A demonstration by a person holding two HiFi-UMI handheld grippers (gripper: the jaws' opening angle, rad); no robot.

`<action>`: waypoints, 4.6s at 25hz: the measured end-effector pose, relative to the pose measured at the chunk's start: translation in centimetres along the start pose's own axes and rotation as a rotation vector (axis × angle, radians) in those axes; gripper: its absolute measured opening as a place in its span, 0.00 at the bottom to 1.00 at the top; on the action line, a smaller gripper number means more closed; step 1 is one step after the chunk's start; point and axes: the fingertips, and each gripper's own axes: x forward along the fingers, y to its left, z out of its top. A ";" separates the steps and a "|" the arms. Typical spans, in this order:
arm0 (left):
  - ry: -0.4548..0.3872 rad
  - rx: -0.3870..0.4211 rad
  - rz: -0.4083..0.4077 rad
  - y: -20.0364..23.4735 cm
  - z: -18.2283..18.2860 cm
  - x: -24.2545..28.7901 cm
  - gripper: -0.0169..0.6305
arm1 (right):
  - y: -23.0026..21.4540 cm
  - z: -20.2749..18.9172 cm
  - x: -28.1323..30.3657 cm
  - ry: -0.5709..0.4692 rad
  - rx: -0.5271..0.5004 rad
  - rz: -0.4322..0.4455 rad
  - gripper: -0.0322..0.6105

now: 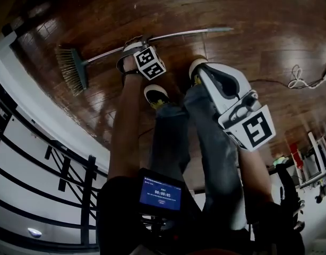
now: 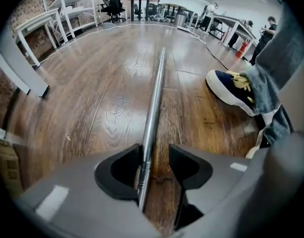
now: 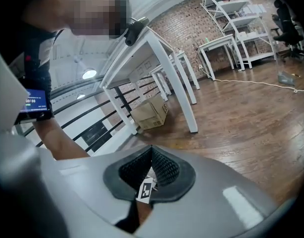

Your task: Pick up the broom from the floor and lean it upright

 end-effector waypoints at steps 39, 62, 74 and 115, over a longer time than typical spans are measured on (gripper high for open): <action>-0.695 -0.947 0.487 19.3 4.6 -46.0 0.17 | 14.7 34.3 14.0 -0.211 -0.267 0.375 0.17; -0.694 -0.898 0.523 24.2 6.2 -44.8 0.28 | 11.0 36.8 16.9 -0.213 -0.274 0.374 0.21; -0.831 -0.902 0.585 20.6 5.6 -54.6 0.32 | 8.2 39.8 7.2 -0.262 -0.162 0.247 0.29; -1.241 -0.729 0.958 -5.4 9.8 -104.4 0.05 | 48.6 47.1 -19.6 -0.346 -0.544 0.542 0.05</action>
